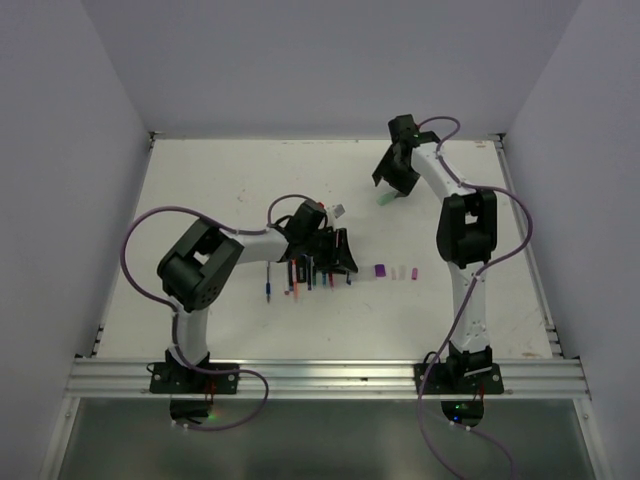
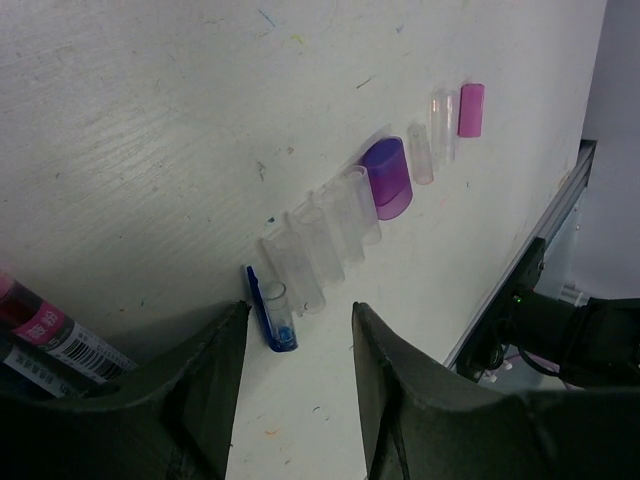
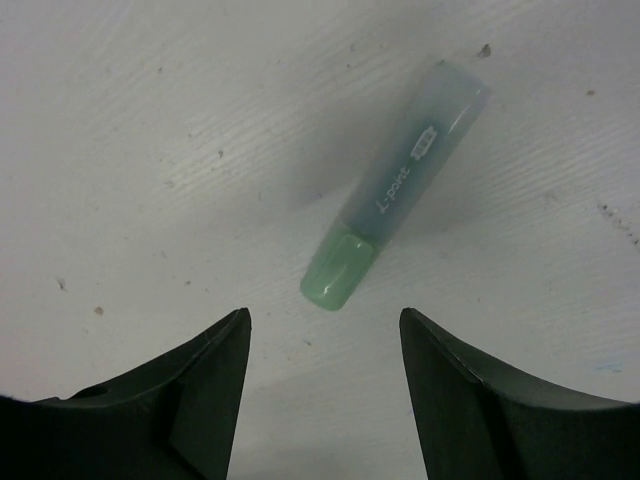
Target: Open the pen caps
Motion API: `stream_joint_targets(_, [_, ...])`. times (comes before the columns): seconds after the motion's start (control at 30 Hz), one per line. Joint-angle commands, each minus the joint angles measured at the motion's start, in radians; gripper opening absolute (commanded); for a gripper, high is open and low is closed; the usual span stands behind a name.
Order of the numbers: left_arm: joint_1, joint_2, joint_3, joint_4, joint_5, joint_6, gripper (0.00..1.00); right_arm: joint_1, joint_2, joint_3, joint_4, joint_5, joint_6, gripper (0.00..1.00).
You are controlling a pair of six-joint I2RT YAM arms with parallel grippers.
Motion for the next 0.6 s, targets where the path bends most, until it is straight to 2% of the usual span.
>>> stream_joint_targets(0.0, [-0.005,-0.055,0.014,-0.010,-0.039,0.061,0.50,-0.024,0.046,0.077,-0.047,0.056,0.002,0.65])
stream_joint_targets(0.27, [-0.003,-0.111,0.064,-0.042,-0.056,0.132,0.55,-0.056,0.137,0.207,-0.091,0.071,-0.004,0.68])
stream_joint_targets(0.57, [0.007,-0.157,0.113,-0.103,-0.053,0.166,0.56,-0.056,0.214,0.284,-0.106,0.121,-0.015,0.66])
